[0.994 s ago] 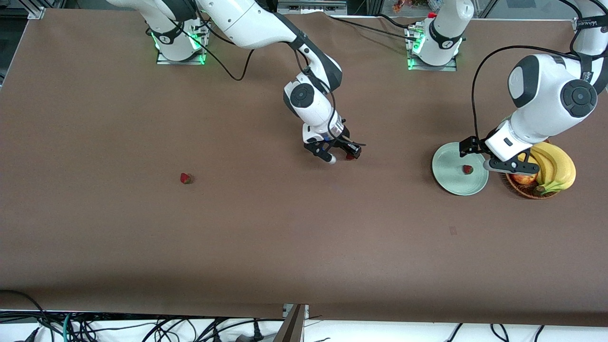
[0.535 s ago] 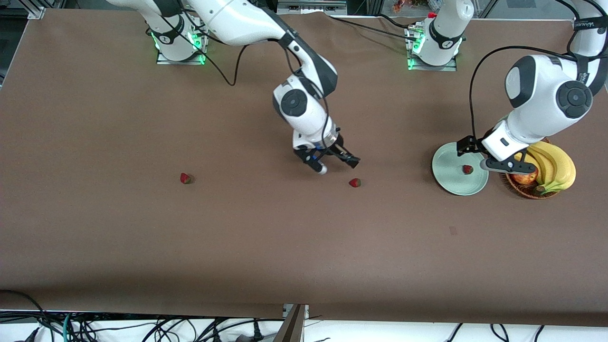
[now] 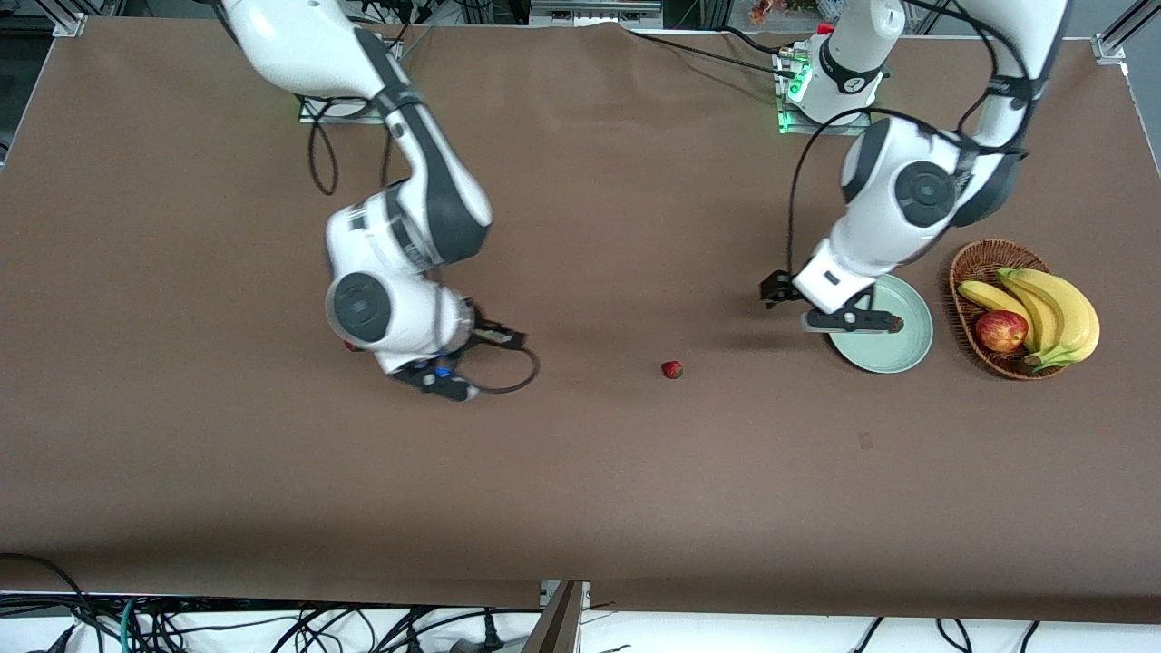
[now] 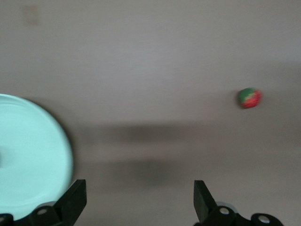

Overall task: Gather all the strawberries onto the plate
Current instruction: 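Grasp the mid-table strawberry with the left gripper while the right gripper withdraws, then carry the strawberry with the left gripper while the right gripper grasps another, then release the strawberry on the plate while the right gripper sets another mid-table, then reach the left gripper to the strawberry while the right arm retracts, then grasp the last strawberry with the left gripper, then carry the strawberry onto the plate and open the left gripper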

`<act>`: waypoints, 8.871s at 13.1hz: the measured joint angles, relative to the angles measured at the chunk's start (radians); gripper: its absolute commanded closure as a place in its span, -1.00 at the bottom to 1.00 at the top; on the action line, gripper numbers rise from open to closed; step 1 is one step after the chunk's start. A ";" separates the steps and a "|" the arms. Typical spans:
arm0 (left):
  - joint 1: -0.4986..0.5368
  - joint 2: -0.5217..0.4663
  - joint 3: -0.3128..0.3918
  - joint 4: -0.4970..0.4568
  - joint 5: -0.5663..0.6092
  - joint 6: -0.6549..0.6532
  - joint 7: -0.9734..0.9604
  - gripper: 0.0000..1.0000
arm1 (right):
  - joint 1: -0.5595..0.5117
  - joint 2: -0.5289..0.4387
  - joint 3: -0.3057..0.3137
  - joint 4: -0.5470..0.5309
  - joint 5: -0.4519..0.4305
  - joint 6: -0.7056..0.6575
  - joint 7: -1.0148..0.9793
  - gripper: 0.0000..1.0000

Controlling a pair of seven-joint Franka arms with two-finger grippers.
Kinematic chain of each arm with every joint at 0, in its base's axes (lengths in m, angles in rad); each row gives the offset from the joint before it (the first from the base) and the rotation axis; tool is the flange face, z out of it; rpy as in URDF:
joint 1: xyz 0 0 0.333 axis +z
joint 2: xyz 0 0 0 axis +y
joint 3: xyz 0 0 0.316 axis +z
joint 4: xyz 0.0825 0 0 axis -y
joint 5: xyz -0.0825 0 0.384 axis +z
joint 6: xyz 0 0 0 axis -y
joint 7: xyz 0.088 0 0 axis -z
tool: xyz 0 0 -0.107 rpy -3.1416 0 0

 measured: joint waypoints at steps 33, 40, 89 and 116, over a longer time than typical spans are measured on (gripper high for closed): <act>-0.155 0.652 -0.100 0.626 0.346 -0.072 -0.552 0.60 | 0.024 -0.085 -0.209 -0.606 -0.046 0.454 -0.741 0.47; -0.032 0.562 -0.201 0.690 0.344 -0.293 -0.524 0.61 | 0.032 -0.093 -0.203 -0.574 -0.045 0.414 -0.719 0.47; -0.057 0.265 -0.164 0.068 0.325 0.116 -0.512 -1.00 | -0.406 -0.694 0.270 -0.407 -0.370 -0.196 -0.254 -0.99; 0.109 0.149 -0.092 0.182 0.142 -0.166 -0.161 0.70 | -0.449 -0.656 0.186 -0.177 -0.424 -0.265 -0.329 -0.99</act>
